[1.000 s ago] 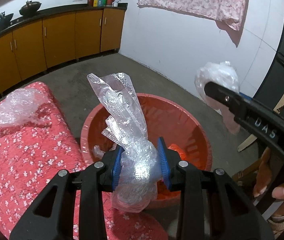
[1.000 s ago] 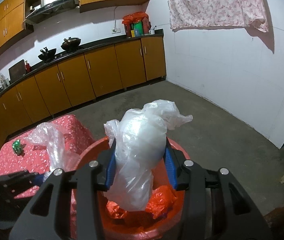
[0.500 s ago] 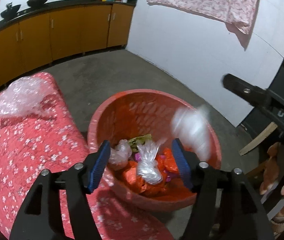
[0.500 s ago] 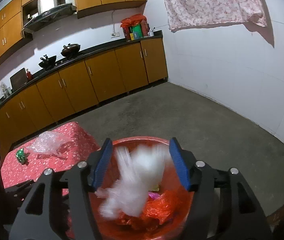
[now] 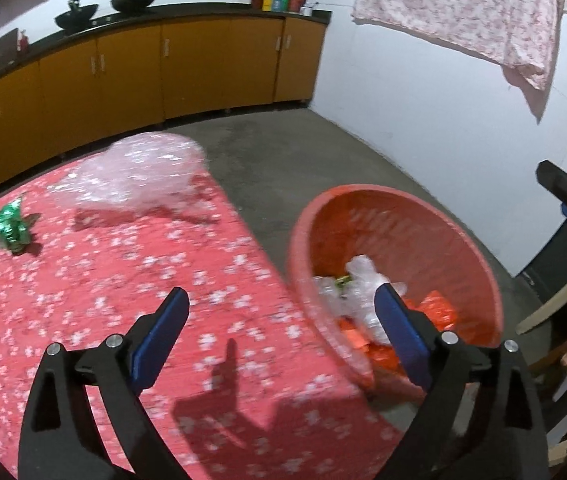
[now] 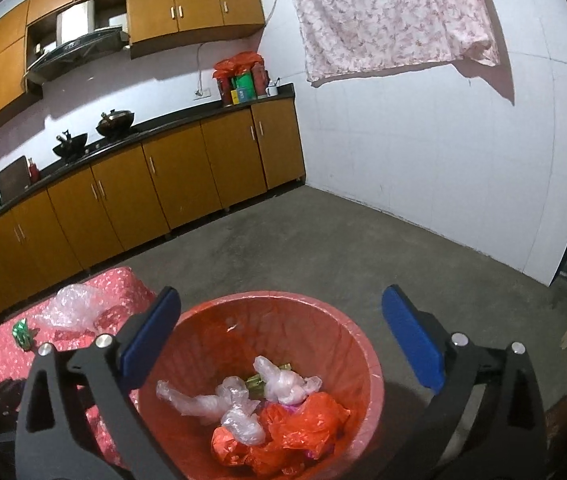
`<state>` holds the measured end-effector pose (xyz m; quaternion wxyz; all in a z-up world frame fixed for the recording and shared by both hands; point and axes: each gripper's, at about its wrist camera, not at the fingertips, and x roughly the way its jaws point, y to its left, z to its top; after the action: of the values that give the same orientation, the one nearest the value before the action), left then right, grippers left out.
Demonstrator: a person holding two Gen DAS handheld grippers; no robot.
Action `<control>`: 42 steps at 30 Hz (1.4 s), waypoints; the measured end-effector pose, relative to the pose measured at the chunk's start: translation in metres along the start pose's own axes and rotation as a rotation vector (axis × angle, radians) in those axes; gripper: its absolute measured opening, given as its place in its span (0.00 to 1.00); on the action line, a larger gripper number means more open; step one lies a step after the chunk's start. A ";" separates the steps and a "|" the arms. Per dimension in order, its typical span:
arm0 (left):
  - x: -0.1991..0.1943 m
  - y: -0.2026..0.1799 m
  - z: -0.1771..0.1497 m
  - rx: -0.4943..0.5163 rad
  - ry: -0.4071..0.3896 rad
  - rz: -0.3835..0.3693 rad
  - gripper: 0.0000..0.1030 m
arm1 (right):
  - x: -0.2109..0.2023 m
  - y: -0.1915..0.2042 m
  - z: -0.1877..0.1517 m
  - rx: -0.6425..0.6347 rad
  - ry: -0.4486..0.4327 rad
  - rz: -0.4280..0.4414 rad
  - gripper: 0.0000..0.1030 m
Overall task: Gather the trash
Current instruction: 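Carry both clear bags over the orange basket and open both tools to drop them, then grasp the green bag with the left tool while the right tool grasps the bubble wrap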
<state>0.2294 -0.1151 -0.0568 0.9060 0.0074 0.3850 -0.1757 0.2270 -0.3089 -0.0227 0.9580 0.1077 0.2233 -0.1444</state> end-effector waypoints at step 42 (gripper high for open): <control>-0.027 0.278 0.004 -0.345 -0.116 0.390 0.94 | 0.166 0.332 -0.046 -0.441 0.283 0.333 0.54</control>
<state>0.3048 0.1531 -0.0690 0.9312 -0.0833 0.3478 0.0703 0.4591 -0.0235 -0.0924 0.9282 -0.0485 0.3596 0.0827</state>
